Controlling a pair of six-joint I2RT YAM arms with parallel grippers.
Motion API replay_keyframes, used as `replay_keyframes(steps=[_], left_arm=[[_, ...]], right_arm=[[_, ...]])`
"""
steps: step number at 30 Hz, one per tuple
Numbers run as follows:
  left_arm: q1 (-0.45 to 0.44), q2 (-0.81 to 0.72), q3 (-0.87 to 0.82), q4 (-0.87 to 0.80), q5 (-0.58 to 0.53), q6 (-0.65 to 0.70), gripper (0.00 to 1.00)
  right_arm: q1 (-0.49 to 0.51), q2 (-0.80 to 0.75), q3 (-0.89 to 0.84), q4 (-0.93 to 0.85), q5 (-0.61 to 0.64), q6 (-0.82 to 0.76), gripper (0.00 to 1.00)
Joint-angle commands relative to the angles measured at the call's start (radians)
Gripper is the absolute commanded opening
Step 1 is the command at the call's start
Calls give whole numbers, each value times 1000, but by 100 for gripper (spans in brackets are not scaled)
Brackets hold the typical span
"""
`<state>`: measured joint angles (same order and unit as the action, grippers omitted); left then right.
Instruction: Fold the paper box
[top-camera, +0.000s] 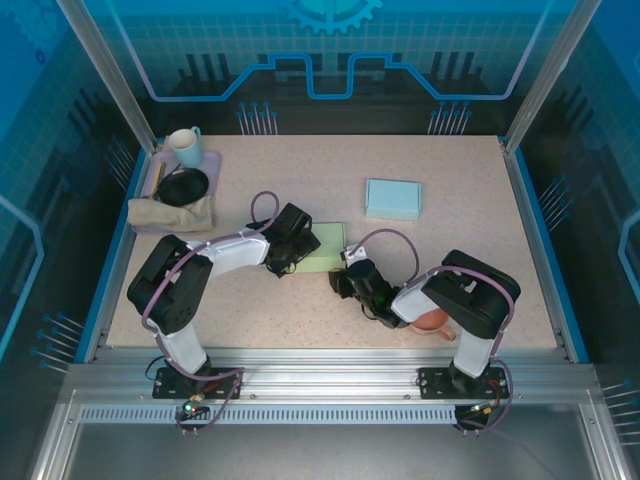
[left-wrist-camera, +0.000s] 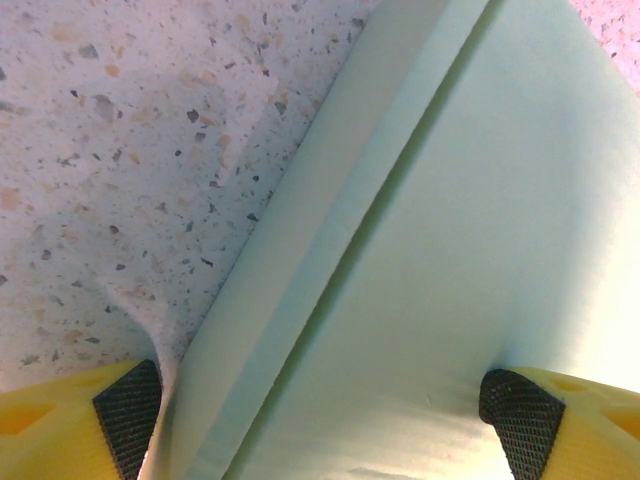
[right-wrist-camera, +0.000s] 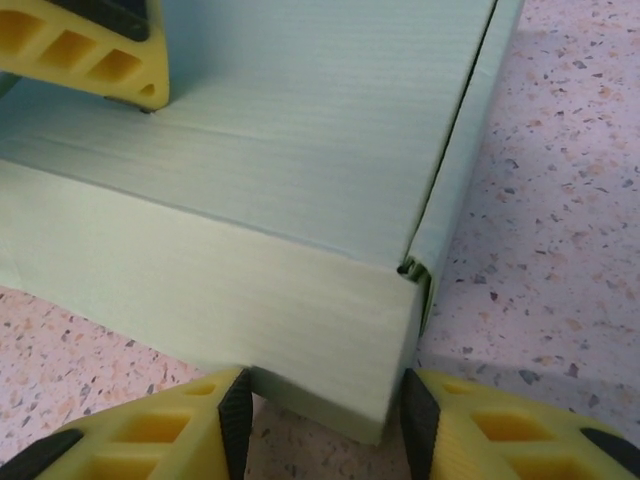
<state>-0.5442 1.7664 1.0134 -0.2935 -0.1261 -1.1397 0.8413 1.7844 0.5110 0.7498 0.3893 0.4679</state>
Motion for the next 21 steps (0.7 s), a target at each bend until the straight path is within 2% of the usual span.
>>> replay_keyframes(steps=[1, 10, 21], left_arm=[[2, 106, -53, -185, -13, 56, 88], [-55, 125, 4, -195, -9, 140, 88], [-107, 146, 50, -178, 58, 180, 87]], right_arm=[[-40, 23, 60, -105, 2, 24, 45], [-90, 114, 113, -11, -8, -13, 49], [-150, 98, 168, -89, -86, 22, 54]])
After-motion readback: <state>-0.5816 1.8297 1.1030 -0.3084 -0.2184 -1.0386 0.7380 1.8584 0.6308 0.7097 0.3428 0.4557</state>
